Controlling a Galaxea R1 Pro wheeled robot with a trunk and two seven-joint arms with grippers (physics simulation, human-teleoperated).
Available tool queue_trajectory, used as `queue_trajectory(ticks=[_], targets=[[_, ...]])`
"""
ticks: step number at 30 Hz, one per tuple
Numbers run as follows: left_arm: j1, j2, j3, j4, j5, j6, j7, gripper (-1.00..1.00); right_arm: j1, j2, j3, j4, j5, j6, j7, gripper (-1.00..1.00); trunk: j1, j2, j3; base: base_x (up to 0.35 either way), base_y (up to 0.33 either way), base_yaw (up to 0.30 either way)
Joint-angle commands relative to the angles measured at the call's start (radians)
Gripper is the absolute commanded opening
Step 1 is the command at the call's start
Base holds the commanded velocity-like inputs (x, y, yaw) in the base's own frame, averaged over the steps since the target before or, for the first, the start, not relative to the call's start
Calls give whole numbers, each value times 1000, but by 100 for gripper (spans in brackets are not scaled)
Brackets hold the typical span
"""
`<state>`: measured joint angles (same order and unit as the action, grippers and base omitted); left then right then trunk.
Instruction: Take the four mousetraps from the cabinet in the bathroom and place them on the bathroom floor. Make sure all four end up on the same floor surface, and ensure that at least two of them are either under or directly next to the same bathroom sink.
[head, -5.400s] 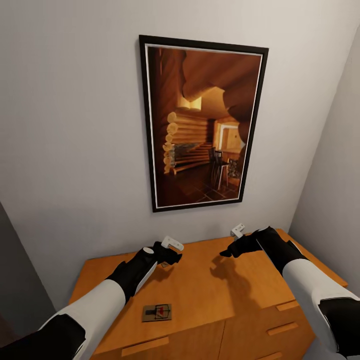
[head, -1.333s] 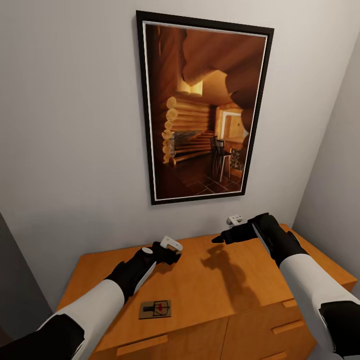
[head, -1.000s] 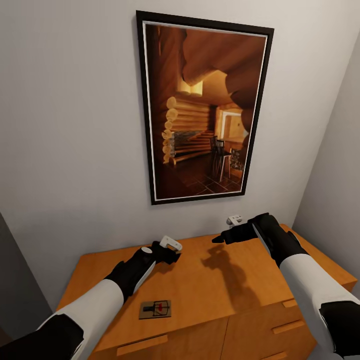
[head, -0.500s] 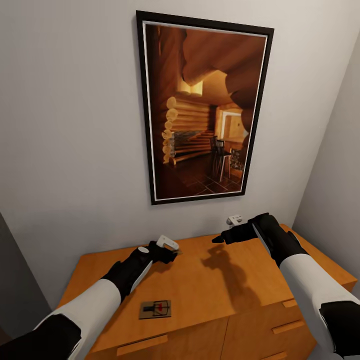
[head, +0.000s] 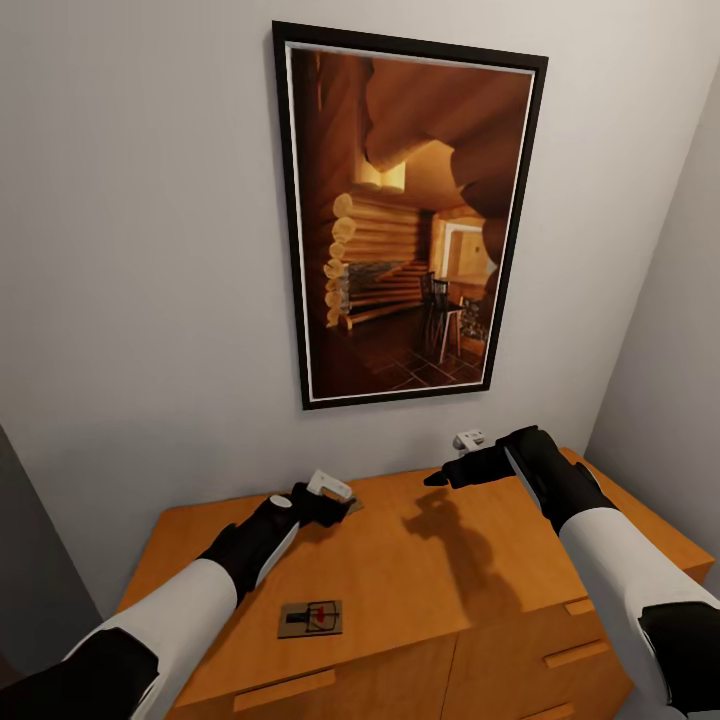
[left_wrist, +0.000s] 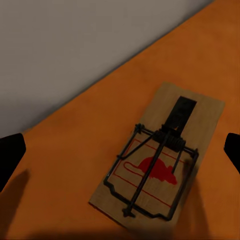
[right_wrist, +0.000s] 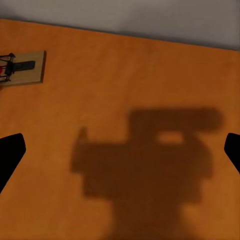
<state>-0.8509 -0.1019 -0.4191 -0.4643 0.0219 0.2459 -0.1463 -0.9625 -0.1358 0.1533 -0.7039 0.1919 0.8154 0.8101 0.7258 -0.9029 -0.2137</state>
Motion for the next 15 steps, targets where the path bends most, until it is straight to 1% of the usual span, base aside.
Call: queue_trajectory(ticks=[1, 15], targets=[[-1, 0, -2, 0, 3, 5, -1, 100, -1, -1, 2, -2, 11, 1, 8, 100, 0, -1, -2, 0, 0, 0], [0, -11, -3, 9, 6, 3, -7, 100, -1, -1, 3, -1, 11, 1, 4, 100, 0, -1, -2, 0, 0, 0]])
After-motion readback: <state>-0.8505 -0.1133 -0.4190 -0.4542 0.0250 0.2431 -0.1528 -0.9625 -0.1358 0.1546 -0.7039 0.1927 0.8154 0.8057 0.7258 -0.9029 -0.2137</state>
